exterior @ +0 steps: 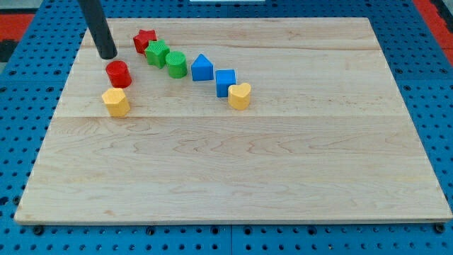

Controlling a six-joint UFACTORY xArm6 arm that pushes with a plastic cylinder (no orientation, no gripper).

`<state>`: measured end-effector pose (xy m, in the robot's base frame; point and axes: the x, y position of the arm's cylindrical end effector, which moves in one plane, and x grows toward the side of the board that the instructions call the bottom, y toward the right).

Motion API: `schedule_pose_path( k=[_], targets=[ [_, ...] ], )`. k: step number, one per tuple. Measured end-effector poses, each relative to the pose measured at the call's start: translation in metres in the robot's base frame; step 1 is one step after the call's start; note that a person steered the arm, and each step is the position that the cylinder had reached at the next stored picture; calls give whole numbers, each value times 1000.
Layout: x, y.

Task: Move the green circle towards top right

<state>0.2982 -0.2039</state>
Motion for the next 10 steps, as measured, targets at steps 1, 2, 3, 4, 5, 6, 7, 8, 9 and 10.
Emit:
schedule_pose_path(
  k=[1,2,3,4,5,6,7,8,9,10],
  targets=[
    [8,26],
    [20,35],
    [-10,86],
    [-30,126],
    [-18,81],
    [25,56],
    [30,37],
    [39,96],
    [8,125],
    [-8,168]
  ],
)
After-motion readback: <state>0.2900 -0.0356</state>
